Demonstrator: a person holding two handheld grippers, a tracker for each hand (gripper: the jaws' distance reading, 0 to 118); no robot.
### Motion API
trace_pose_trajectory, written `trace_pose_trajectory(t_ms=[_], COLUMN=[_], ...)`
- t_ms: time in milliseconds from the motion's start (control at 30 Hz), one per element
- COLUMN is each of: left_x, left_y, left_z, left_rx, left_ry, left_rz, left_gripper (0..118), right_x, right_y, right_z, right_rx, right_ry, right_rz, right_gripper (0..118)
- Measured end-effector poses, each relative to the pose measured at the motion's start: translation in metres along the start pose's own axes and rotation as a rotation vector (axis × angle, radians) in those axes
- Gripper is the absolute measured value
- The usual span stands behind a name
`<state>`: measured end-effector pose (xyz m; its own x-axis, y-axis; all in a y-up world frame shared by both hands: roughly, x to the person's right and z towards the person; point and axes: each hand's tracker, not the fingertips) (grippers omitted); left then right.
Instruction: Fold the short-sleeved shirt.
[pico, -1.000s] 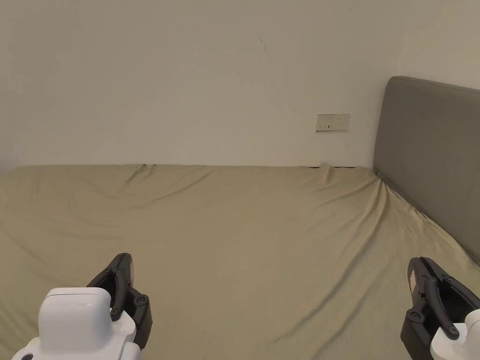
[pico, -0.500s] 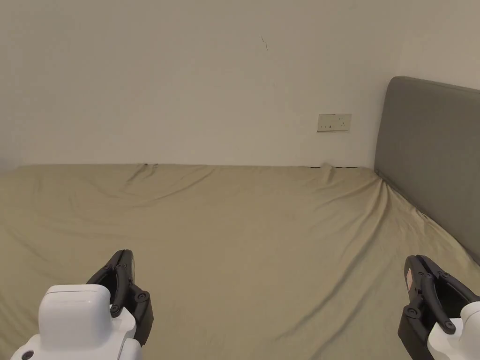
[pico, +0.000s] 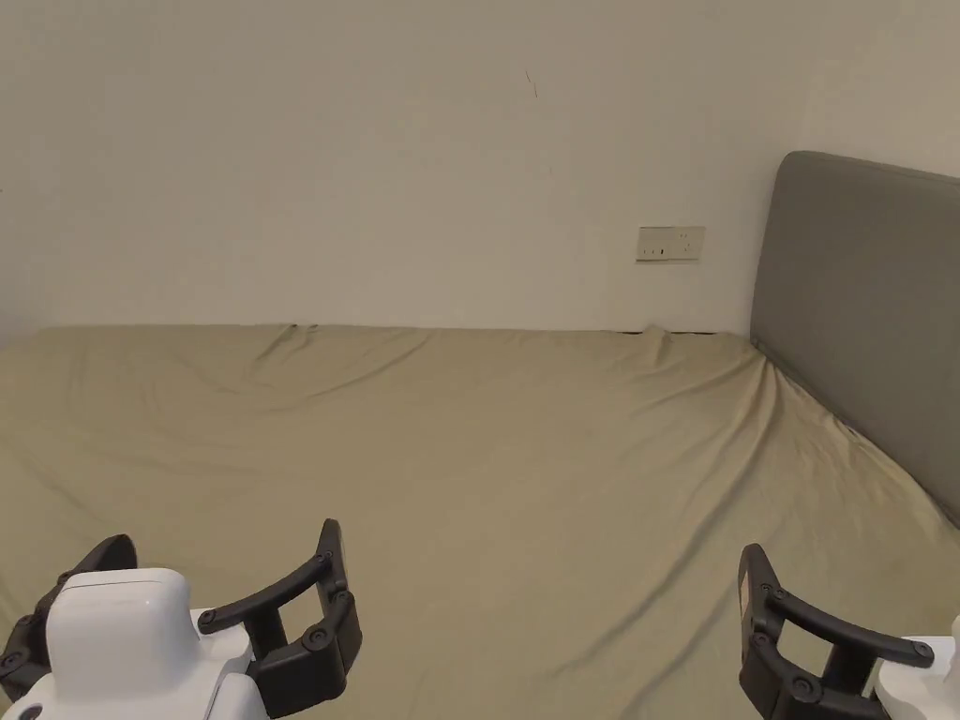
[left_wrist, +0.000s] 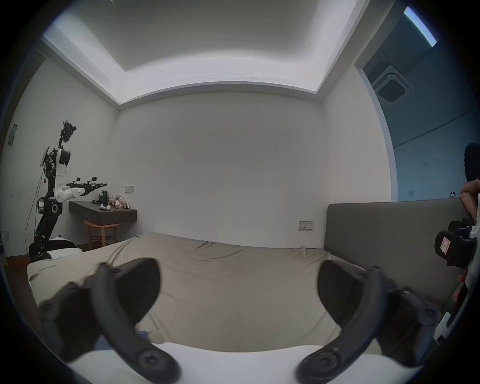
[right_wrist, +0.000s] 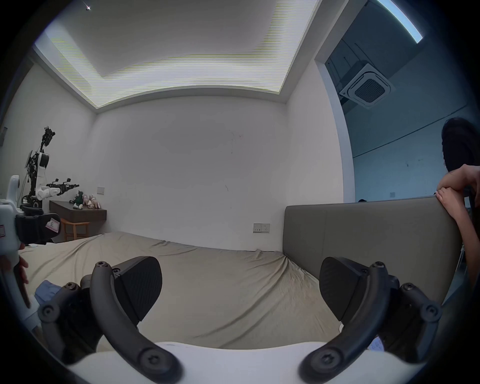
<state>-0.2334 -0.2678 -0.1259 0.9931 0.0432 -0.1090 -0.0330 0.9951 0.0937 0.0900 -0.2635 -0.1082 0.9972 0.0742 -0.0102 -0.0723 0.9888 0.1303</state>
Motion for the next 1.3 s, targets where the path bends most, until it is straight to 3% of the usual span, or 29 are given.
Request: trace_pose_trajectory(t_ms=[1300], left_x=[0.0066], left_y=[-0.0021], left_z=[0.004], left_rx=[0.003], left_ry=[0.013], left_rz=[-0.03], left_gripper=[118], right_x=[-0.0044], right_y=[-0.0028], right_z=[-0.0013], right_rx=[-0.009], right_ry=[0.0], right_rz=[0.021], right_gripper=[118])
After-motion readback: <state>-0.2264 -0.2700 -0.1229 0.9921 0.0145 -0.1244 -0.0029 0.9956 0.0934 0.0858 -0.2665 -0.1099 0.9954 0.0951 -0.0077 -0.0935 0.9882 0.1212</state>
